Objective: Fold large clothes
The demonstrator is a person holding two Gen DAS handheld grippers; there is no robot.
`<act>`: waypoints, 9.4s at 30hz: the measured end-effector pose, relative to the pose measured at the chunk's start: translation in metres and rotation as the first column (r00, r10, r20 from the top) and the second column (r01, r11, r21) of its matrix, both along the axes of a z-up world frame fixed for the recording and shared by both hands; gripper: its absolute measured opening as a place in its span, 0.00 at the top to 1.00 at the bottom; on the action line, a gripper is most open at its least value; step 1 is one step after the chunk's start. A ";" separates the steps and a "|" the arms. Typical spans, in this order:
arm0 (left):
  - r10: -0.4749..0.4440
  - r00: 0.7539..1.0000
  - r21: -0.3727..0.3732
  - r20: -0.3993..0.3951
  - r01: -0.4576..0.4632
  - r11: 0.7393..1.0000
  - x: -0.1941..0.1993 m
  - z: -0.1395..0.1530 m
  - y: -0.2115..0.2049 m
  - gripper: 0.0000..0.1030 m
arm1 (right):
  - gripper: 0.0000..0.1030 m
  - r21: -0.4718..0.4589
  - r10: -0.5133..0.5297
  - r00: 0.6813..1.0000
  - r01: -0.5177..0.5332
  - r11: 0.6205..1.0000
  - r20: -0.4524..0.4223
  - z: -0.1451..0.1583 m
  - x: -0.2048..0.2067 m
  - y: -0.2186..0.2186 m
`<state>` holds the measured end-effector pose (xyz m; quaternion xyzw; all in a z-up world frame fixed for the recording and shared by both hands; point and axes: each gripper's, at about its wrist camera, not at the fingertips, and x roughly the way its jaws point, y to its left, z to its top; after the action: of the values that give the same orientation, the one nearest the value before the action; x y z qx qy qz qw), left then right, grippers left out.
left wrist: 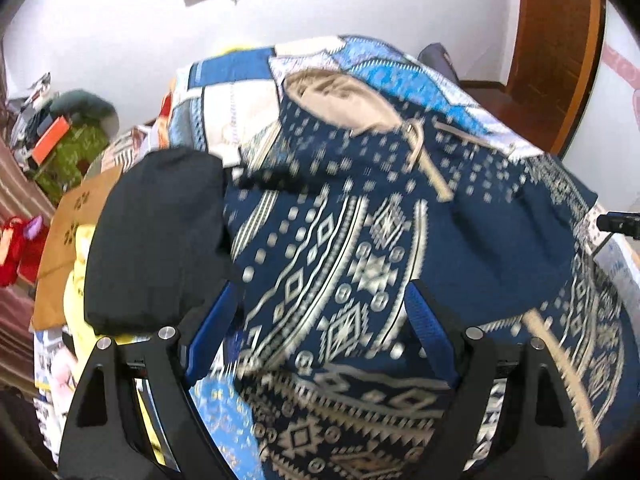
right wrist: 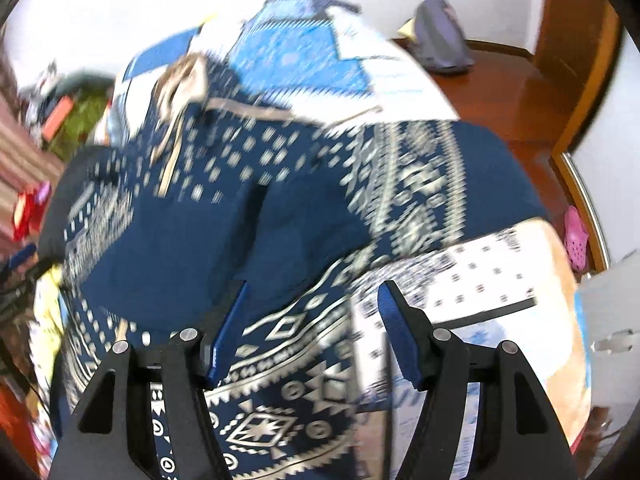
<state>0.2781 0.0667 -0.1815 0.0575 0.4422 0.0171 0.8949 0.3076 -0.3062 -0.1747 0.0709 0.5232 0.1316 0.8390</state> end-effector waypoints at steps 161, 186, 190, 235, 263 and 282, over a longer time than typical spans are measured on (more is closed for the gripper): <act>0.027 0.999 -0.094 -0.040 -0.031 0.995 -0.009 -0.010 0.013 0.17 | 0.62 -0.103 0.352 0.931 -0.342 0.934 0.095 0.064 0.007 0.172; 0.051 0.998 -0.229 0.030 -0.043 0.973 0.025 -0.011 0.016 0.87 | 0.62 -0.165 0.134 0.989 -0.123 0.979 0.056 0.006 0.024 0.085; 0.095 0.991 -0.296 0.093 -0.064 0.953 0.018 0.014 0.039 0.88 | 0.62 -0.225 0.142 0.986 -0.119 0.967 0.086 0.002 0.027 0.097; 0.035 0.988 -0.160 0.149 -0.011 0.987 0.116 0.067 0.041 0.48 | 0.48 -0.161 0.226 0.939 -0.188 0.969 0.258 0.073 0.107 0.164; 0.145 0.953 -0.448 -0.266 -0.255 0.857 0.291 -0.096 0.077 0.44 | 0.60 -0.017 0.157 0.987 -0.158 0.987 -0.037 -0.065 0.262 0.230; 0.018 0.999 -0.363 -0.036 -0.030 0.931 0.211 0.016 0.051 0.96 | 0.91 -0.084 0.281 0.941 -0.269 0.959 0.191 0.054 0.162 0.197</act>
<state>0.4892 0.1176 -0.1656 -0.1140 0.4527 -0.0548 0.8826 0.4698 -0.1090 -0.1204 -0.0405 0.4442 0.2390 0.8625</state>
